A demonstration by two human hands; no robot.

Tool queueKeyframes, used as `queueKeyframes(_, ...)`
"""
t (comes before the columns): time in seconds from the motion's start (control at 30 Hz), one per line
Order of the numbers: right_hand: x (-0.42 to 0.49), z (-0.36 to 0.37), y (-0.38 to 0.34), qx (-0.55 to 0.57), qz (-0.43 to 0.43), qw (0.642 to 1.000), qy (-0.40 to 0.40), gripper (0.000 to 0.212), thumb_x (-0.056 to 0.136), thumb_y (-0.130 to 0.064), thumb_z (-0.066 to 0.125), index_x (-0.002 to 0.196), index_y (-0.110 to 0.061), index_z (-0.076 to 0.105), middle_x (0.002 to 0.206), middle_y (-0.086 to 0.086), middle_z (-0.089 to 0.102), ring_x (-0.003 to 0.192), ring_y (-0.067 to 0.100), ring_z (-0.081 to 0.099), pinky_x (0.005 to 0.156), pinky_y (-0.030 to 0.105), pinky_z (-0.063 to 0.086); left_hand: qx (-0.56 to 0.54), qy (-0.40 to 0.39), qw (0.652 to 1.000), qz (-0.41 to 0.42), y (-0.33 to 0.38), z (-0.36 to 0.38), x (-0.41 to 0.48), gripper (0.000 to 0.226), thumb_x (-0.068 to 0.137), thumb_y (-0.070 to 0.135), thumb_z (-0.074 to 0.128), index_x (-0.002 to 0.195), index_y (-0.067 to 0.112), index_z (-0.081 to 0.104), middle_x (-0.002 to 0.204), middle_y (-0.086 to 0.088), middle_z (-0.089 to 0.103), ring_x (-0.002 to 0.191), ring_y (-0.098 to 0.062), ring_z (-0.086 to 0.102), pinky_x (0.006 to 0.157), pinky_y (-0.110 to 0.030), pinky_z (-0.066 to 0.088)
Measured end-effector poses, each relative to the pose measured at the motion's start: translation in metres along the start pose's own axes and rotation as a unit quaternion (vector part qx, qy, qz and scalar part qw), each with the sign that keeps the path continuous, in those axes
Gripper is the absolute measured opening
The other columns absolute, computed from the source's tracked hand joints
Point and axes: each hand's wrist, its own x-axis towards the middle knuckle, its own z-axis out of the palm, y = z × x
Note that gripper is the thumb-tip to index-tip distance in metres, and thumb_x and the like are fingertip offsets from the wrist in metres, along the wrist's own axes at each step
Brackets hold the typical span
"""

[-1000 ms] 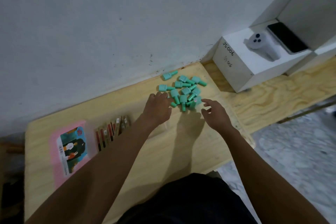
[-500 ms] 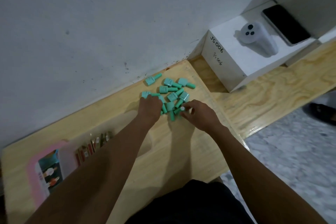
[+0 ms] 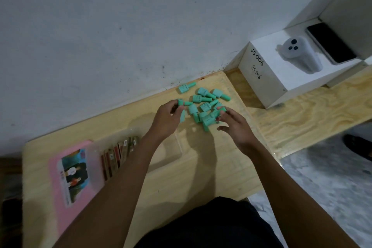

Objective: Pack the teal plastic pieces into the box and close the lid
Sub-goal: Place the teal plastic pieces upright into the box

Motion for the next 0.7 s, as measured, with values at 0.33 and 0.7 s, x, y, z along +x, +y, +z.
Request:
queueKeyframes(0.33,-0.020,0.073,0.002,-0.007,-0.031,0.999,0.029,0.023,0.100,-0.018,0.047,0.116,-0.016,0.064,0.092,0.010,0.060,0.088,0.016,0.060,0.070,0.030,0.056,-0.342,0.039,0.931,-0.124,-0.010,-0.054,-0.076,0.019,0.095,0.012,0.052,0.112,0.004,0.058,0.104,-0.015,0.068,0.092,-0.028,0.067,0.080,-0.040,0.059)
queueKeyframes(0.7,-0.024,0.121,0.005,-0.167,-0.115,0.979,0.022,0.027,0.097,-0.013,0.052,0.120,-0.012,0.065,0.083,0.001,0.066,0.072,0.006,0.058,0.059,0.024,0.052,-0.204,0.147,0.963,-0.097,-0.028,-0.098,-0.103,0.020,0.075,0.017,0.079,0.085,0.010,0.062,0.083,-0.007,0.064,0.074,-0.019,0.064,0.064,-0.033,0.058)
